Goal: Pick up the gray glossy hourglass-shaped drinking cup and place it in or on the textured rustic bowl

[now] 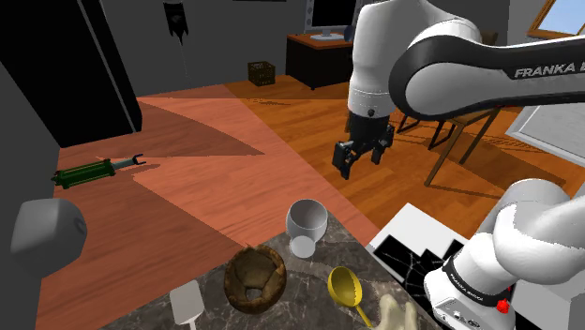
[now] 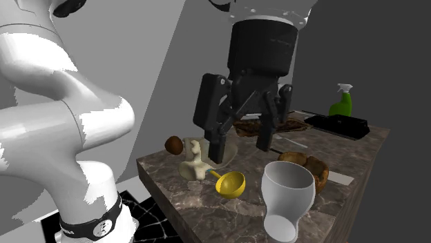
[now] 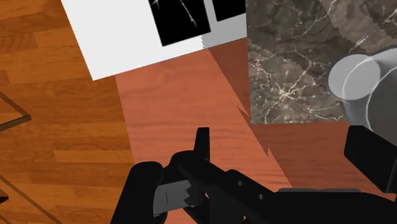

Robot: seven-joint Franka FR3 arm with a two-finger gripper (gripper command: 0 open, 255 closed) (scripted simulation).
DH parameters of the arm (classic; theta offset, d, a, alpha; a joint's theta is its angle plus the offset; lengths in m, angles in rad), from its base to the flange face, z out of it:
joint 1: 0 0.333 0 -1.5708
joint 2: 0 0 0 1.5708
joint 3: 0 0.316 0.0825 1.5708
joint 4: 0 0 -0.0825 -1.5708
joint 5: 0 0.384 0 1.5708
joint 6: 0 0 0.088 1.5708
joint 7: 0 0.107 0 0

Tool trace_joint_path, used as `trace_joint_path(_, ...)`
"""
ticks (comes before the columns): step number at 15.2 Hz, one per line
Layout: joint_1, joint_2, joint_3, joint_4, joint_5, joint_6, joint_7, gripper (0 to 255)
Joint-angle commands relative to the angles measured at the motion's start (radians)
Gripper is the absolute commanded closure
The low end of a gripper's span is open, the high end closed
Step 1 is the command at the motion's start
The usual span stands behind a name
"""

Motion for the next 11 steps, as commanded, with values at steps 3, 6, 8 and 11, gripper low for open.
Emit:
trace_joint_path(3, 0.01, 0.089, 0.087, 0.006, 0.02, 0.09, 0.11, 0)
trace_joint_path(6, 0.009, 0.178, 0.155, 0.025, 0.016, 0.161, 0.197, 0)
trace_joint_path(8, 0.005, 0.244, 0.201, 0.044, 0.003, 0.206, 0.26, 0)
trace_joint_path(11, 0.004, 0.253, 0.204, 0.023, 0.001, 0.235, 0.263, 0)
